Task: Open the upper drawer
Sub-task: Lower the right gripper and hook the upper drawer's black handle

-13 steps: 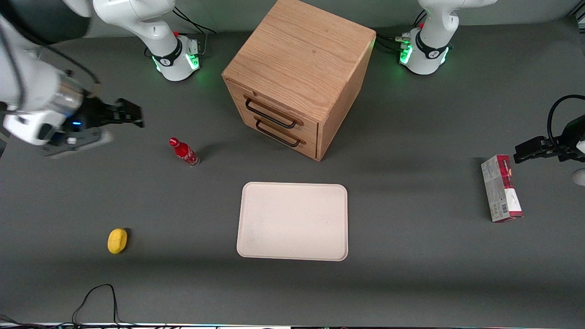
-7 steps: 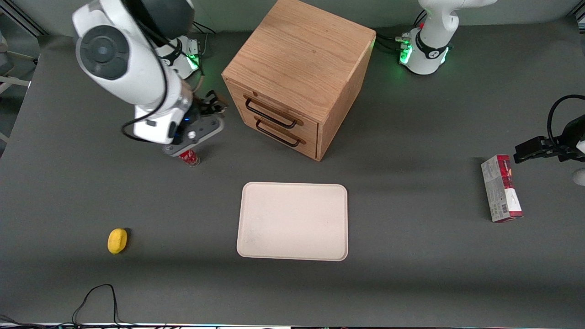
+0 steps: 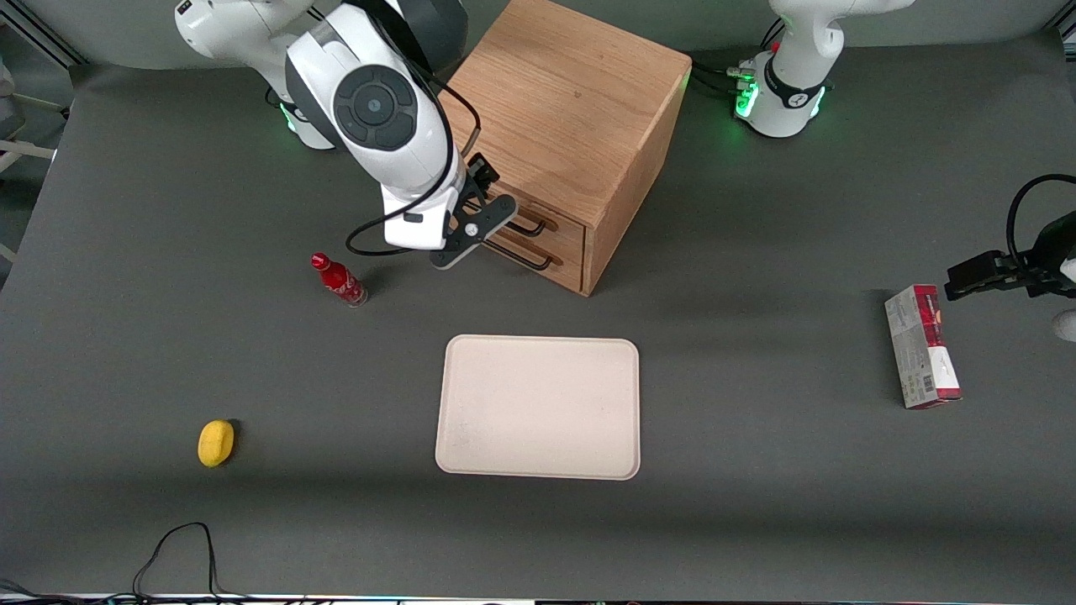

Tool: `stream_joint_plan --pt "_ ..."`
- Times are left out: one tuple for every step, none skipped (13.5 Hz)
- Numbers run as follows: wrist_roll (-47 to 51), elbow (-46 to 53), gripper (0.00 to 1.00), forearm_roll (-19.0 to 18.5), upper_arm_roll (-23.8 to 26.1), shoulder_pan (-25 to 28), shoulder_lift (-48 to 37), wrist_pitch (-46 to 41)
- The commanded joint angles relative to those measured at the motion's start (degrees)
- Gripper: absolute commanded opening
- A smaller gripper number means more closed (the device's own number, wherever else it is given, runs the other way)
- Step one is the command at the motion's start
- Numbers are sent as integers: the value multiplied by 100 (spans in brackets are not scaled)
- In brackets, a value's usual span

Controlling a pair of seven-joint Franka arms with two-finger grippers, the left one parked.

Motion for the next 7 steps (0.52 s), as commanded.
stream_joint_plan --pt "-44 113 100 4 -42 128 180 83" --pt "-88 96 100 4 -42 146 215 101" --pt "-166 69 100 -5 -42 172 224 101" --pt "-411 26 100 -14 -42 190 233 101" --pt "-692 8 100 -40 -42 199 276 101" --pt "-756 7 100 -58 -42 190 320 92" --pt "-791 16 100 -49 -42 190 364 101"
